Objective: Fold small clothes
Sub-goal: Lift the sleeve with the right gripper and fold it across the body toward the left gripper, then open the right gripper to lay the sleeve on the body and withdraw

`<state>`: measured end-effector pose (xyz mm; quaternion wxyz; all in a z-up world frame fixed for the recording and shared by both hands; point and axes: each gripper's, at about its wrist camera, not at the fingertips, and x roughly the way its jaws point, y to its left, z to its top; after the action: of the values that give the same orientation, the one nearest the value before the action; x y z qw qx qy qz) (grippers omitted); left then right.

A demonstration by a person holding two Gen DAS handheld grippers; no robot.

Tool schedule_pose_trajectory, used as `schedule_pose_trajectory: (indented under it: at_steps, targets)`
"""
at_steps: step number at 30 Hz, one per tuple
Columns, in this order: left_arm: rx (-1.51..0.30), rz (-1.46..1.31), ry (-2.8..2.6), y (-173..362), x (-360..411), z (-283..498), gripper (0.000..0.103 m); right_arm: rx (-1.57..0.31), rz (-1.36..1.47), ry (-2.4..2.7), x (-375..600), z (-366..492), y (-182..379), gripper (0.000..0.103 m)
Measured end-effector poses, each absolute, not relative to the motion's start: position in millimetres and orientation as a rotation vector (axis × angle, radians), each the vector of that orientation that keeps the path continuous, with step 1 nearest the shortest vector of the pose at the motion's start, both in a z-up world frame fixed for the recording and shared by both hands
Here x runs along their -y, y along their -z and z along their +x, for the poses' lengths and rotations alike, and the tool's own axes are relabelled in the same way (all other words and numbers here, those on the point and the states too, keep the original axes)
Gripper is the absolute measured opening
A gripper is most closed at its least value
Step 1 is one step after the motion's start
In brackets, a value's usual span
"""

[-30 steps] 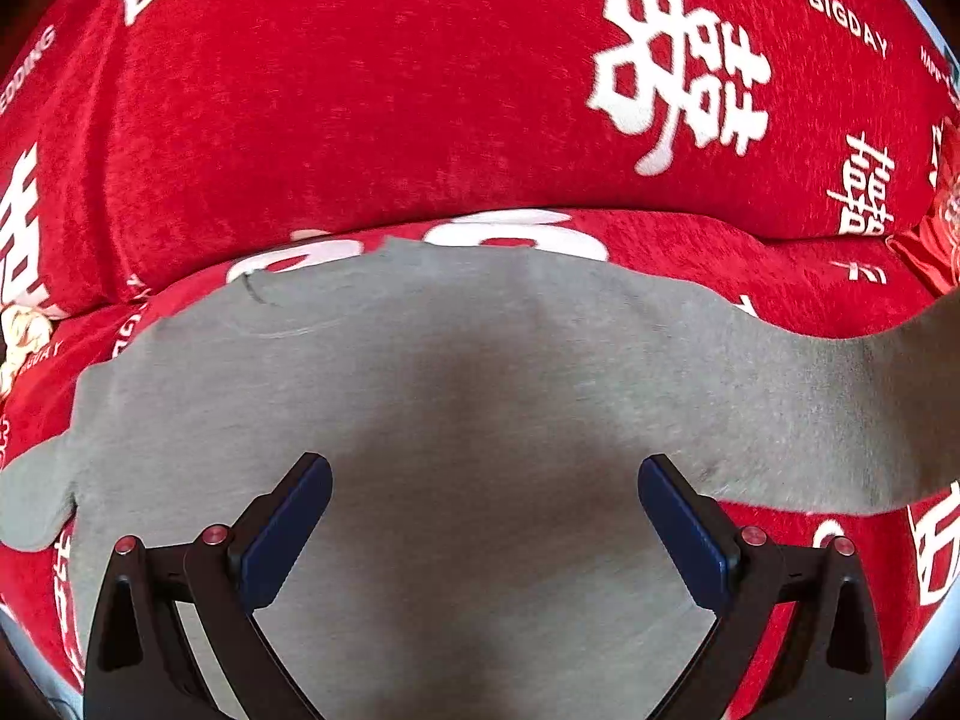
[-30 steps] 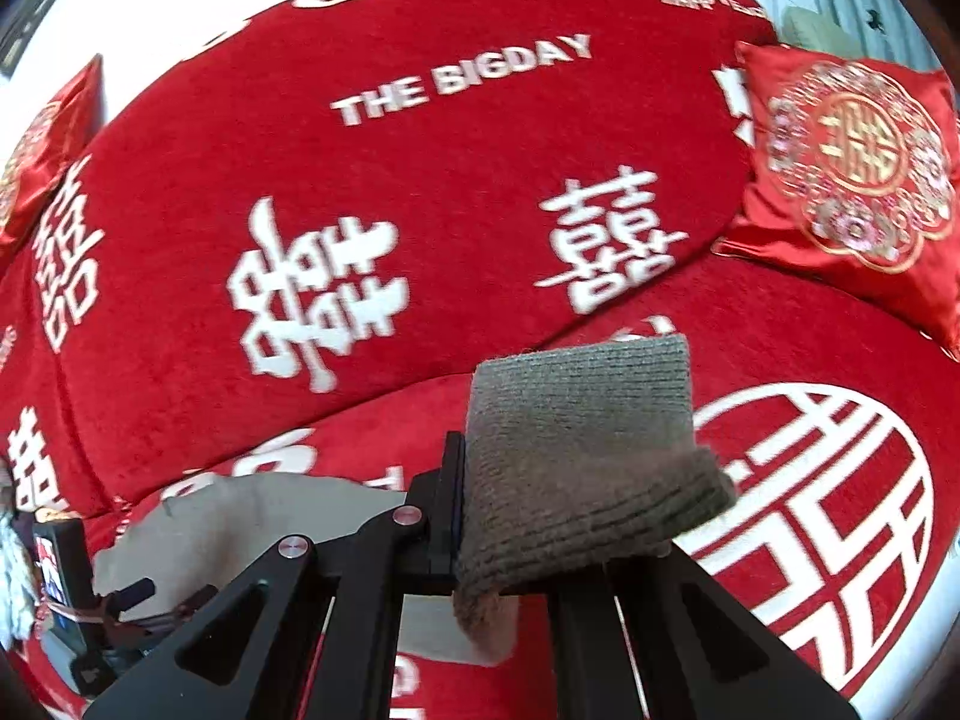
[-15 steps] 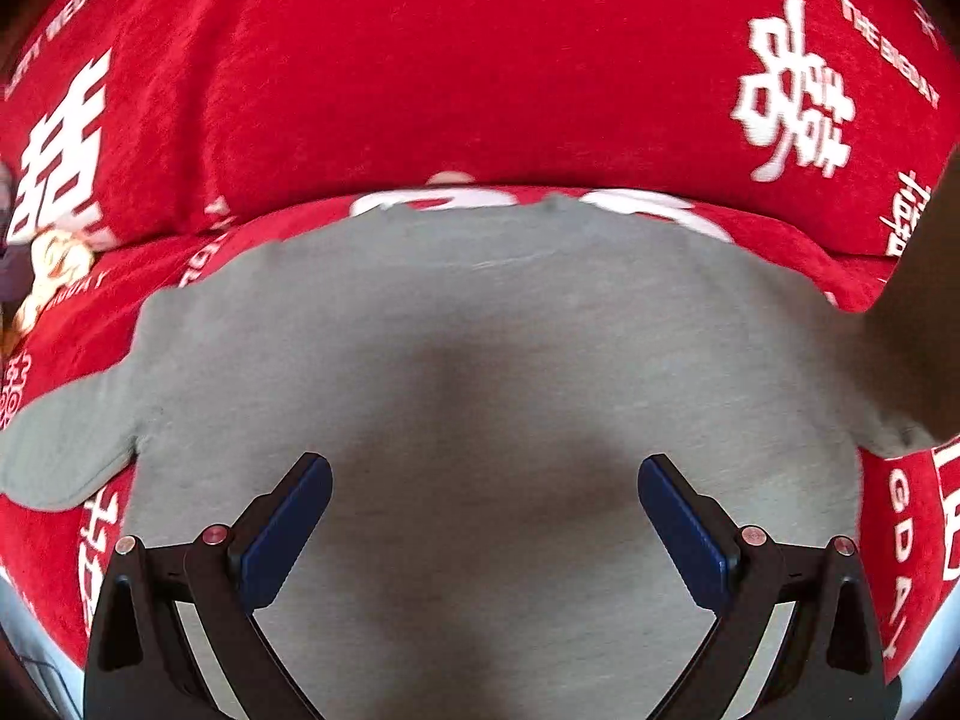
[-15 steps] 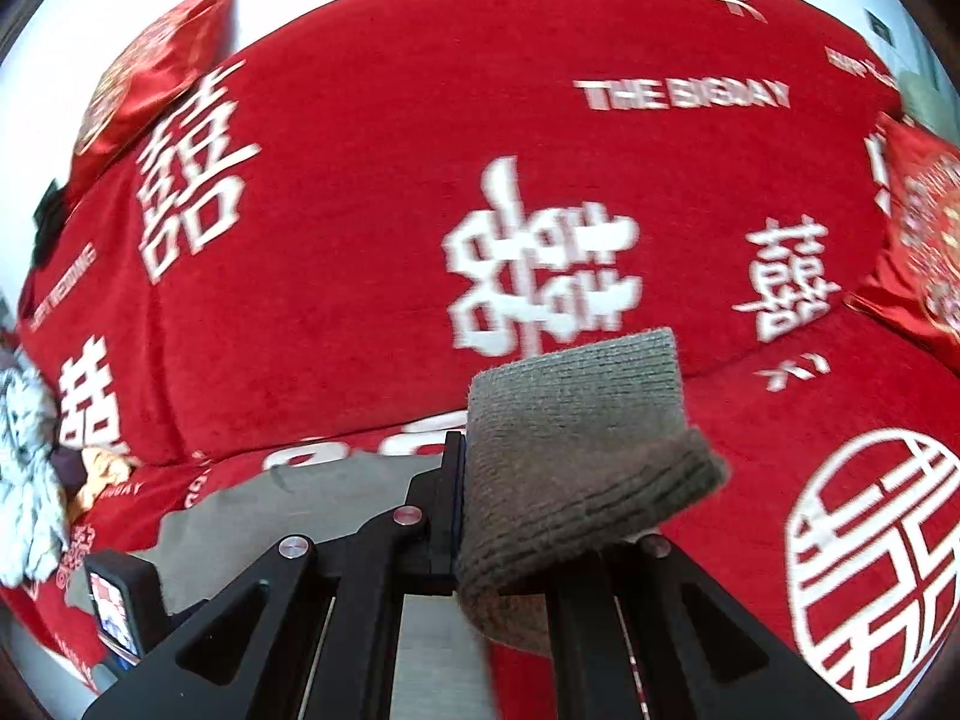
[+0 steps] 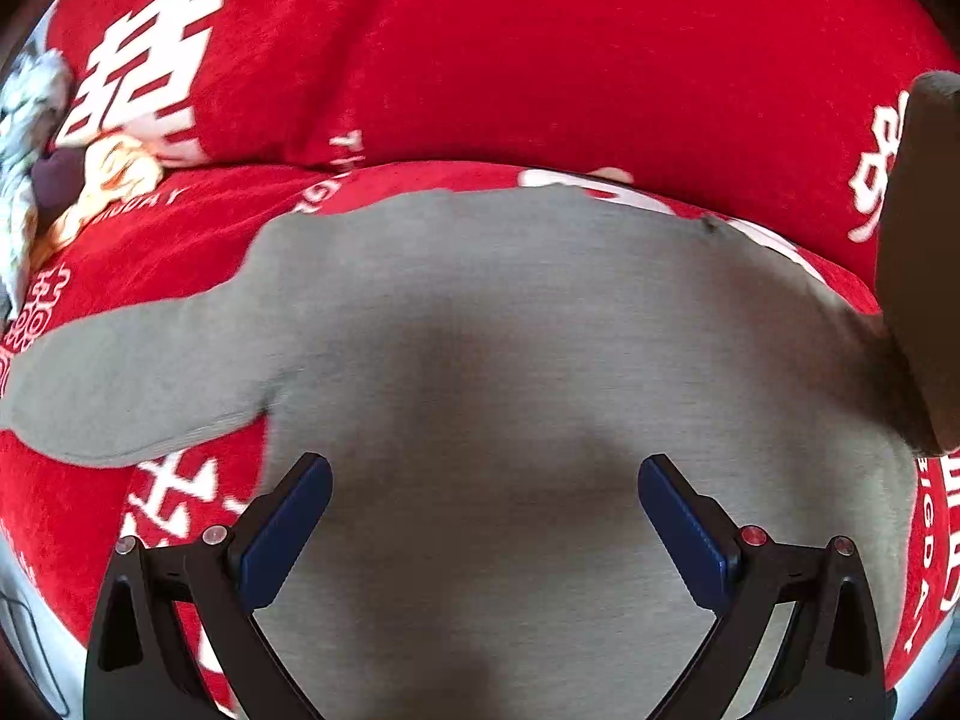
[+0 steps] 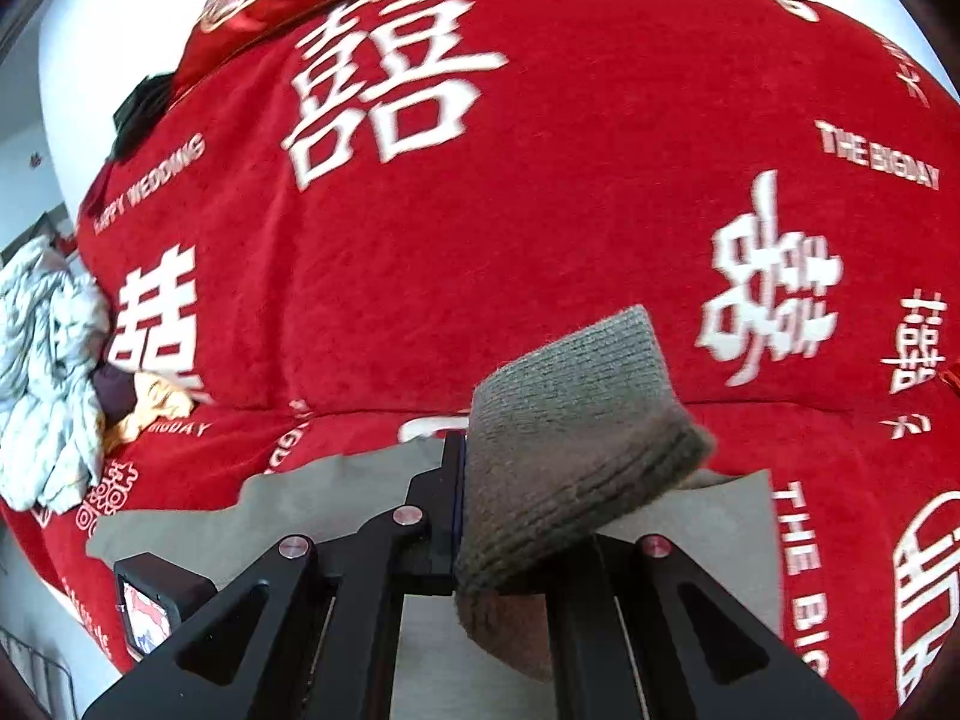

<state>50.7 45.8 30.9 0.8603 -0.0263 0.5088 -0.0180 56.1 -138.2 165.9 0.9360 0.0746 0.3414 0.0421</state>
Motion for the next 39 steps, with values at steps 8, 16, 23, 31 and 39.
schedule_pose_trajectory:
  at_steps: [8, 16, 23, 31, 39]
  targets:
    - [-1.083, -0.129, -0.004, -21.2, -87.0, 46.7, 0.102, -0.754, 0.115, -0.133, 83.3, 68.2, -139.6, 0.006]
    - [-1.089, -0.166, -0.029, -14.6, -113.3, 39.1, 0.102, -0.85, 0.083, -0.176, 38.1, 84.6, -96.6, 0.006]
    - [-1.074, -0.196, -0.068, -16.8, -137.6, 25.8, 0.102, -0.97, 0.052, -0.197, 9.9, 95.7, -41.8, 0.006]
    - [-1.053, -0.217, -0.107, -17.4, -164.6, 9.7, 0.102, -1.047, -0.012, -0.197, -18.9, 98.7, -5.0, 0.011]
    - [-1.069, -0.267, -0.153, -9.7, -184.0, -1.9, 0.102, -1.025, 0.011, -0.401, -43.5, 91.9, -33.2, 0.06]
